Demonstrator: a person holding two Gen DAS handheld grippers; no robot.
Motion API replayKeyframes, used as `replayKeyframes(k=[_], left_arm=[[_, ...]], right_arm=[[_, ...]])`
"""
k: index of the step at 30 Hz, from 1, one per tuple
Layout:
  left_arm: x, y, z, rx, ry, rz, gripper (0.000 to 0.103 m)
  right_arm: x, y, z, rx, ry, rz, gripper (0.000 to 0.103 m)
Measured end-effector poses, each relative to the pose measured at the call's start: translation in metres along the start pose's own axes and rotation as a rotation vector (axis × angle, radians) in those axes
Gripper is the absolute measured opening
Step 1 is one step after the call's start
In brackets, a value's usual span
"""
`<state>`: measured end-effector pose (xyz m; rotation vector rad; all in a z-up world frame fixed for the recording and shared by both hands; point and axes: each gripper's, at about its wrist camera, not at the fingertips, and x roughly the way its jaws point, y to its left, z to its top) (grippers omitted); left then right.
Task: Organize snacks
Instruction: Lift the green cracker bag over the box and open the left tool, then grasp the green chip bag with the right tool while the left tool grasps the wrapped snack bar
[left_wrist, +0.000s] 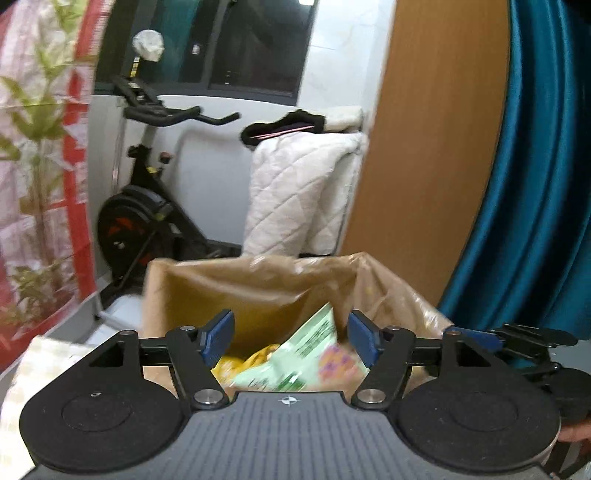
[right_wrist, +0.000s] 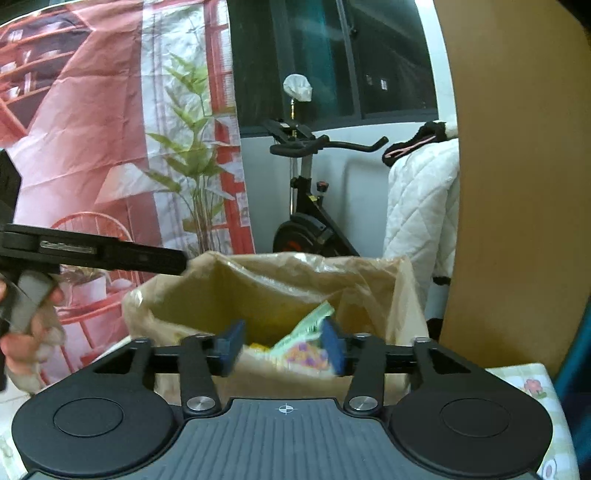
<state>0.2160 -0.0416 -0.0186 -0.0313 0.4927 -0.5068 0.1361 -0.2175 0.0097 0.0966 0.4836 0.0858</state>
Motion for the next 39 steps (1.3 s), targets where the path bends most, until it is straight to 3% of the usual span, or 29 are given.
replayKeyframes(k=[3,10,11,13,19,22,29,32,33,34,39], left_arm=[[-0.022,0.009,-0.015,-0.005,-0.007,0.040,0.076],[-0.040,0.021,-0.045,0.018,0.033,0.111,0.076],[-0.039,0.023,-0.049,0.009,0.043,0.116,0.076],[-0.041,0.029,-0.058,-0.013,0.059,0.126,0.076],[-0.040,0.037,-0.081,-0.045,0.106,0.147,0.076],[-0.040,0.037,-0.090,-0.032,0.123,0.167,0.076],[-0.040,0.039,-0.098,-0.017,0.138,0.181,0.076],[-0.039,0.040,-0.102,-0.018,0.151,0.191,0.076],[-0.039,0.040,-0.102,-0.019,0.154,0.193,0.076],[-0.040,0.040,-0.103,-0.021,0.157,0.193,0.076],[-0.044,0.041,-0.106,-0.031,0.159,0.189,0.076]], right_arm=[[-0.009,0.004,-0.018,0.004,0.015,-0.008,0.061],[0.001,0.015,-0.063,0.025,0.115,-0.037,0.063],[0.004,0.020,-0.071,0.006,0.133,-0.047,0.065],[0.008,0.031,-0.084,-0.057,0.156,-0.071,0.085],[0.017,0.068,-0.119,-0.316,0.232,-0.053,0.098],[0.027,0.074,-0.130,-0.362,0.266,-0.065,0.098],[0.044,0.055,-0.132,-0.291,0.299,-0.083,0.098],[0.038,0.053,-0.133,-0.285,0.284,-0.079,0.092],[0.035,0.051,-0.133,-0.272,0.277,-0.071,0.073],[0.032,0.049,-0.131,-0.256,0.273,-0.069,0.061],[0.011,0.030,-0.115,-0.058,0.243,-0.037,0.048]])
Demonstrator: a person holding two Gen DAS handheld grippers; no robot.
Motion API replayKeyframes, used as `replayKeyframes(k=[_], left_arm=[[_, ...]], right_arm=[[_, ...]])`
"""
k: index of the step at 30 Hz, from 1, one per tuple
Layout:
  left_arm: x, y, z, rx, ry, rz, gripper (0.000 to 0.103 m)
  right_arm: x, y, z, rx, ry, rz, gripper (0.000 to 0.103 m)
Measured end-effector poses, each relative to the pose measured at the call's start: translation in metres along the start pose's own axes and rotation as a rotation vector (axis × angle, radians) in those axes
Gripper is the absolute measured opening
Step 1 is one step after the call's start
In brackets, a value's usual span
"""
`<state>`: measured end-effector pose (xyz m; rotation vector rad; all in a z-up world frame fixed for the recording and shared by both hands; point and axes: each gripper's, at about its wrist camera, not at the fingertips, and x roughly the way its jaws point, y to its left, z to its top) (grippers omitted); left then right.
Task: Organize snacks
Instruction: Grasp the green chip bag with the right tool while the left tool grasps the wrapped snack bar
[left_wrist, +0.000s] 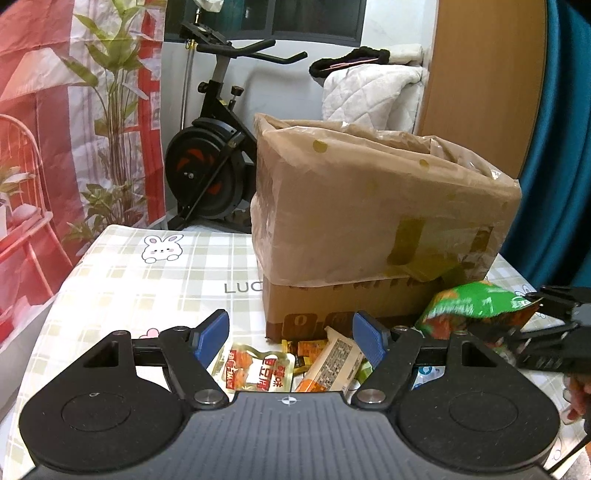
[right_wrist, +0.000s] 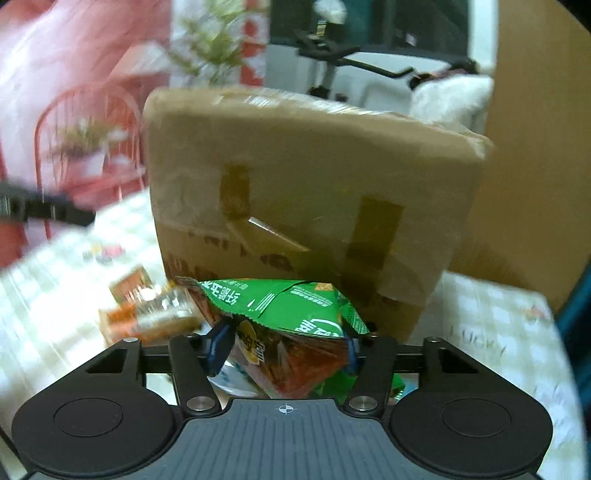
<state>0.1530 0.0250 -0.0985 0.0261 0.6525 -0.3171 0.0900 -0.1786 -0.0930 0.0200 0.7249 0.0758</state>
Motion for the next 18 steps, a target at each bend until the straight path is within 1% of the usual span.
replayKeyframes(k=[2,6,9,13,15,18], left_arm=[[0.000,-0.001,-0.001,0.002,0.000,0.005,0.076],[-0.001,-0.004,-0.003,0.009,0.000,0.015,0.076],[-0.001,-0.005,-0.005,0.016,0.003,0.020,0.076],[0.001,-0.006,-0.009,0.029,0.010,0.026,0.076],[0.004,-0.006,-0.011,0.036,0.016,0.018,0.076],[0.013,-0.009,-0.017,0.059,0.022,0.017,0.076]], right_arm=[[-0.011,-0.012,0.002,0.109,-0.015,0.024,0.047],[-0.031,-0.033,0.000,0.279,-0.056,0.053,0.046],[-0.040,-0.046,-0.004,0.383,-0.065,0.047,0.046],[-0.046,-0.058,-0.010,0.448,-0.074,-0.003,0.046],[-0.046,-0.059,-0.014,0.460,-0.076,-0.027,0.046],[-0.045,-0.060,-0.018,0.470,-0.074,-0.039,0.046]])
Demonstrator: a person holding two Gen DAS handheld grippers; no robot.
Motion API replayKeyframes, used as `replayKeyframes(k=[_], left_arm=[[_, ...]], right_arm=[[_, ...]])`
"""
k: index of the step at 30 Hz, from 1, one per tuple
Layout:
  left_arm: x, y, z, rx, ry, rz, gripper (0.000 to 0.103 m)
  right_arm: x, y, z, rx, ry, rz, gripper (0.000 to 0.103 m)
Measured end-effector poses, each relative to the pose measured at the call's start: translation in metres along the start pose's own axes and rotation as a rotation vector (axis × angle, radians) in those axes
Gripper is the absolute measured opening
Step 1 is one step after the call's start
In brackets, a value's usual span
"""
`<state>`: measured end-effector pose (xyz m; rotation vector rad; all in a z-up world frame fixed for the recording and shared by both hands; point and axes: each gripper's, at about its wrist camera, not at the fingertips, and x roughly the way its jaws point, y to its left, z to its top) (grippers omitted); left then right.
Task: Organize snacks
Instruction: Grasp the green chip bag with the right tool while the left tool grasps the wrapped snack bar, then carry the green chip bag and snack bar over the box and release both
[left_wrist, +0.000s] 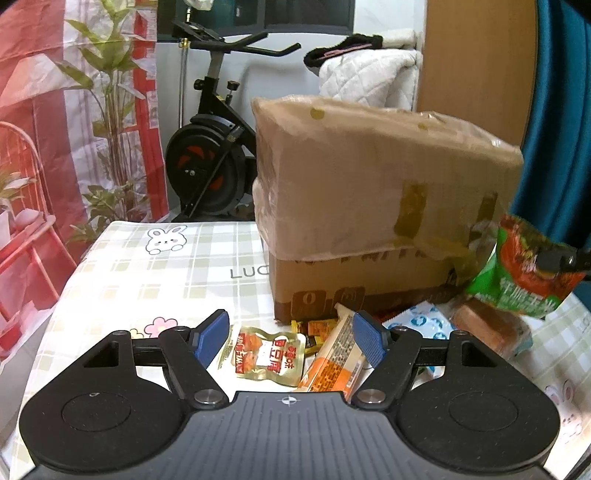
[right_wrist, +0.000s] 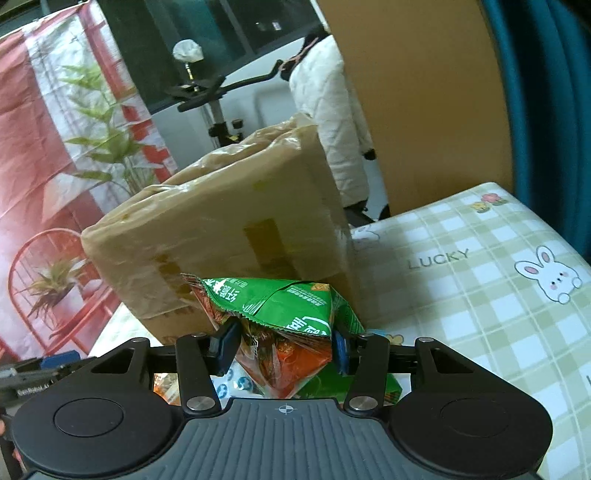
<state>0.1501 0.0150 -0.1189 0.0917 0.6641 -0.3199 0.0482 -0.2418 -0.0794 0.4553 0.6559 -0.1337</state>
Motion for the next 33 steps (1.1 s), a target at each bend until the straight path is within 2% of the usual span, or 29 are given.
replayKeyframes(k=[6,9,12,14,16,18,19,22,27,33], left_arm=[[0.038,-0.023,-0.010,0.095,0.044,-0.035,0.076],[0.059,-0.039,-0.014,0.173,0.073,-0.022,0.076],[0.075,-0.051,-0.017,0.209,0.093,-0.023,0.073],[0.084,-0.057,-0.019,0.231,0.118,-0.014,0.065],[0.091,-0.060,-0.023,0.247,0.136,-0.009,0.062],[0.095,-0.060,-0.027,0.249,0.154,-0.011,0.053],[0.096,-0.059,-0.030,0.247,0.162,-0.015,0.045],[0.087,-0.054,-0.033,0.227,0.142,-0.010,0.038],[0.054,-0.038,-0.024,0.165,0.083,-0.028,0.038],[-0.007,-0.026,-0.004,0.127,-0.038,-0.048,0.038]], right_arm=[[0.002,0.001,-0.005,-0.006,0.011,-0.010,0.046],[0.002,-0.001,-0.006,0.002,0.013,-0.008,0.046],[0.001,-0.001,-0.006,0.001,0.013,-0.009,0.046],[0.000,-0.002,-0.007,0.000,0.012,-0.007,0.046],[0.000,-0.004,-0.008,0.001,0.012,-0.005,0.046],[-0.001,-0.005,-0.008,0.004,0.013,-0.005,0.046],[-0.001,-0.006,-0.008,0.006,0.012,-0.004,0.046],[-0.004,-0.006,-0.009,0.007,0.007,-0.005,0.046],[-0.013,-0.003,-0.008,0.008,-0.014,0.010,0.046],[-0.039,-0.002,0.002,0.065,-0.065,0.066,0.046]])
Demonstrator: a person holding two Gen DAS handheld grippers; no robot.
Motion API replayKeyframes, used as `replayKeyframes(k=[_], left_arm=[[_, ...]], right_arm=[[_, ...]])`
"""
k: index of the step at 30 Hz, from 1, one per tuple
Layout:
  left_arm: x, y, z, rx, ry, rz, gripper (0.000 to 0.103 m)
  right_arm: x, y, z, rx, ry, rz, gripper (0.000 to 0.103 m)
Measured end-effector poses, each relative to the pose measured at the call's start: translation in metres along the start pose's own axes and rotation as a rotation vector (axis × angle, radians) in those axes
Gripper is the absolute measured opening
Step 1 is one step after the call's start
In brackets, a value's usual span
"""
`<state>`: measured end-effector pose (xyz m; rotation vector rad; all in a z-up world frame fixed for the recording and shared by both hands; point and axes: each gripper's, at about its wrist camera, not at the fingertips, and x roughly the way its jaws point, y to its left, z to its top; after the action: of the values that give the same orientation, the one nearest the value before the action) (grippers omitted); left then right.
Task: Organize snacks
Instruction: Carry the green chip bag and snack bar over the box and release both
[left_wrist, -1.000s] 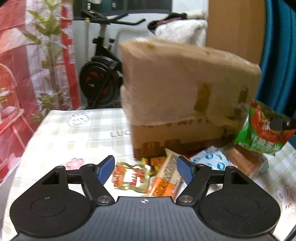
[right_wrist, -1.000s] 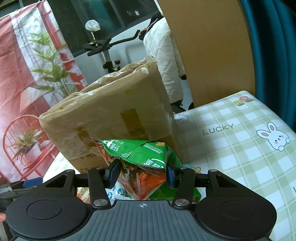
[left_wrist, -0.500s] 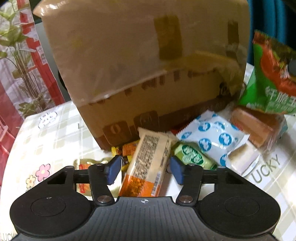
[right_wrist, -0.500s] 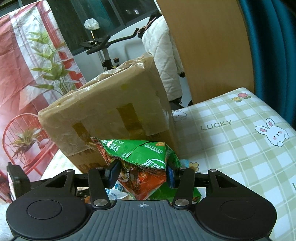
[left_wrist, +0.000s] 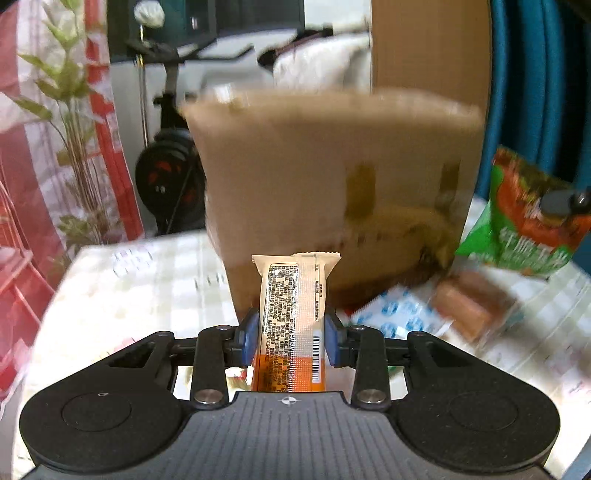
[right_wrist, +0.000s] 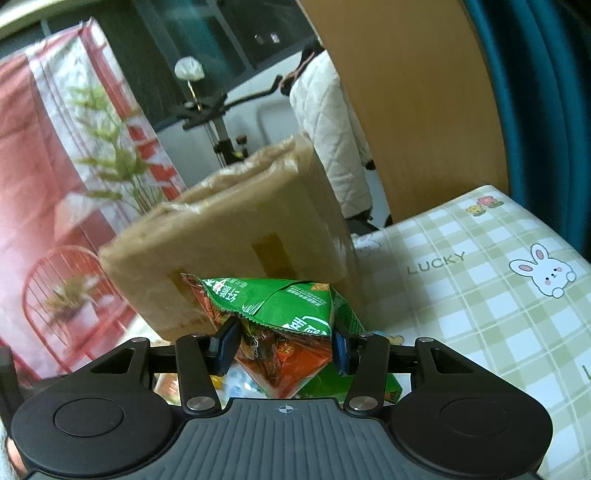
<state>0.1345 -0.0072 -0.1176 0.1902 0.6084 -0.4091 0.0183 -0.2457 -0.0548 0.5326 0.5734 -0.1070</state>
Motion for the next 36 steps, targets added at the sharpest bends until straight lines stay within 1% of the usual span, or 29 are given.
replayKeyframes(k=[4,9,13,16,17,19,23,27,30,31,32,33,34,35,36], left_arm=[[-0.037,0.001,0.022,-0.005,-0.100,-0.007,0.038],[-0.061,0.000,0.056,-0.024,-0.214,-0.031,0.038],[-0.060,-0.005,0.092,-0.023,-0.283,-0.040,0.038],[-0.049,-0.009,0.117,-0.028,-0.308,-0.036,0.038],[-0.042,-0.007,0.127,-0.037,-0.310,-0.039,0.038],[-0.027,-0.005,0.147,-0.041,-0.311,-0.034,0.038],[0.009,-0.008,0.179,-0.022,-0.289,0.002,0.038],[0.040,0.004,0.199,-0.035,-0.247,0.022,0.038],[0.060,0.011,0.206,-0.029,-0.221,0.040,0.038],[0.066,0.012,0.207,-0.029,-0.209,0.046,0.039],[0.070,0.014,0.208,-0.032,-0.201,0.049,0.044],[0.074,0.015,0.207,-0.036,-0.192,0.048,0.050],[0.076,0.016,0.206,-0.041,-0.188,0.047,0.059],[0.075,0.019,0.204,-0.046,-0.189,0.044,0.062],[0.074,0.020,0.202,-0.050,-0.189,0.034,0.062]], right_arm=[[-0.024,0.005,0.018,0.035,-0.062,0.051,0.046],[-0.048,0.012,0.052,0.069,-0.159,0.116,0.046],[-0.050,0.018,0.082,0.063,-0.215,0.151,0.046],[-0.034,0.023,0.105,0.047,-0.244,0.158,0.046],[-0.025,0.024,0.113,0.045,-0.252,0.154,0.046],[-0.001,0.024,0.129,0.069,-0.238,0.149,0.046],[0.051,0.019,0.153,0.175,-0.218,0.129,0.046],[0.098,0.012,0.160,0.278,-0.206,0.102,0.046],[0.126,0.007,0.158,0.320,-0.190,0.079,0.045],[0.132,0.006,0.157,0.321,-0.189,0.063,0.047],[0.138,0.005,0.155,0.318,-0.189,0.038,0.048],[0.142,0.003,0.154,0.310,-0.185,0.024,0.052],[0.144,0.002,0.153,0.301,-0.179,0.022,0.060],[0.144,0.001,0.152,0.288,-0.175,0.024,0.062],[0.141,0.000,0.150,0.271,-0.176,0.031,0.063]])
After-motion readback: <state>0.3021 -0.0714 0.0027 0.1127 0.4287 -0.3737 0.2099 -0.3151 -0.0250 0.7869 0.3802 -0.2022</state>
